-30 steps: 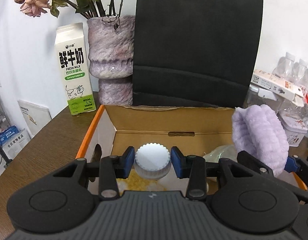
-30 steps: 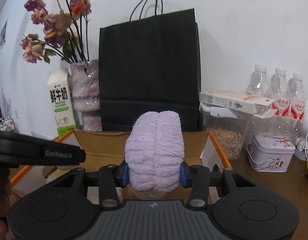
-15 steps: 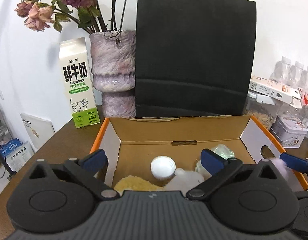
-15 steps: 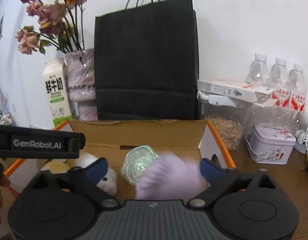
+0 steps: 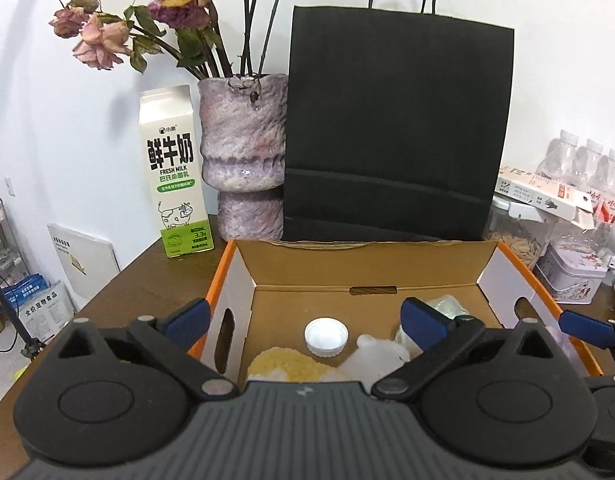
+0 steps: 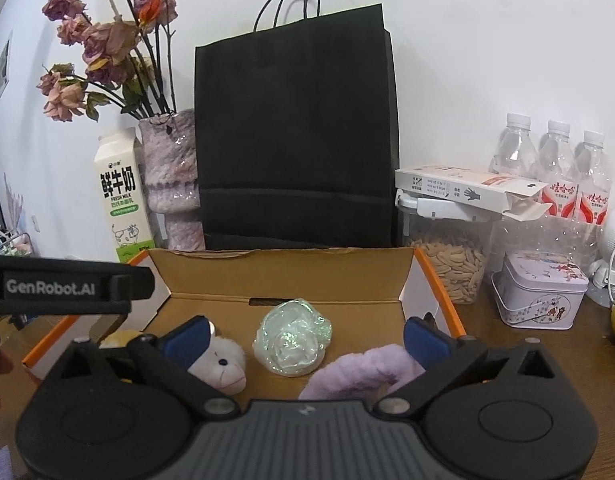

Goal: Organize objects
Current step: 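Lift both grippers out of the box and back toward the table items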

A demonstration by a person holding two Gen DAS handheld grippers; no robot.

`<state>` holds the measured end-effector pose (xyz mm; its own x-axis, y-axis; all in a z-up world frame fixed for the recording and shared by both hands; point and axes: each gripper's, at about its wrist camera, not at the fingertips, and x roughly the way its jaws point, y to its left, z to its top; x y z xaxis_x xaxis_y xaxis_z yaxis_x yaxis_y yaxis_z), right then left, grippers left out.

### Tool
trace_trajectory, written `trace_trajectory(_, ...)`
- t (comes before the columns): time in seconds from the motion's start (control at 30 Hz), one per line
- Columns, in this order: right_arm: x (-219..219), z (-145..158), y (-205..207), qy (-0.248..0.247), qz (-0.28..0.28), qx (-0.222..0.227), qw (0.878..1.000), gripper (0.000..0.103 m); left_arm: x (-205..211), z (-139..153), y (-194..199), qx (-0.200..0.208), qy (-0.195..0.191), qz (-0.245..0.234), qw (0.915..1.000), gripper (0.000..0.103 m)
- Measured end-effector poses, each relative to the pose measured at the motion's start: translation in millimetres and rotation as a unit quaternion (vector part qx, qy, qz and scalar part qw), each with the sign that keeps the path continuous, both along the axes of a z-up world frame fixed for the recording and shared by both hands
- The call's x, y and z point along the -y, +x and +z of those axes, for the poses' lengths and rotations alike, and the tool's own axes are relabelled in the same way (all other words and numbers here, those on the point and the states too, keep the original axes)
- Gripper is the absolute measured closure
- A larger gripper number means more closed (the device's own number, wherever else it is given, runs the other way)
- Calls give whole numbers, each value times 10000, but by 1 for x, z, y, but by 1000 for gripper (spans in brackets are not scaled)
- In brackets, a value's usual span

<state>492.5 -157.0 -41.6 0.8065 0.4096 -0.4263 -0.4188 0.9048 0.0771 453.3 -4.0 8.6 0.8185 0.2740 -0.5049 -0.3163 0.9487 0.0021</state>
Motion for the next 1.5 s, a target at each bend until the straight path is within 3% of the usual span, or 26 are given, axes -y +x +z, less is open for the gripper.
trace_trajectory(0.53, 15, 25, -68, -152, 124, 313, 9993, 0, 0, 18, -74, 234, -159, -117, 9995, 0)
trace_trajectory(1.03, 35, 20, -149, -253, 135, 576, 9979, 0, -6, 20, -152, 476, -154, -227, 9985, 0)
trace_trajectory(1.5, 41, 9, -200, -329, 96, 623, 9975, 0, -23, 3, -209, 598, -101, -448, 9972, 0)
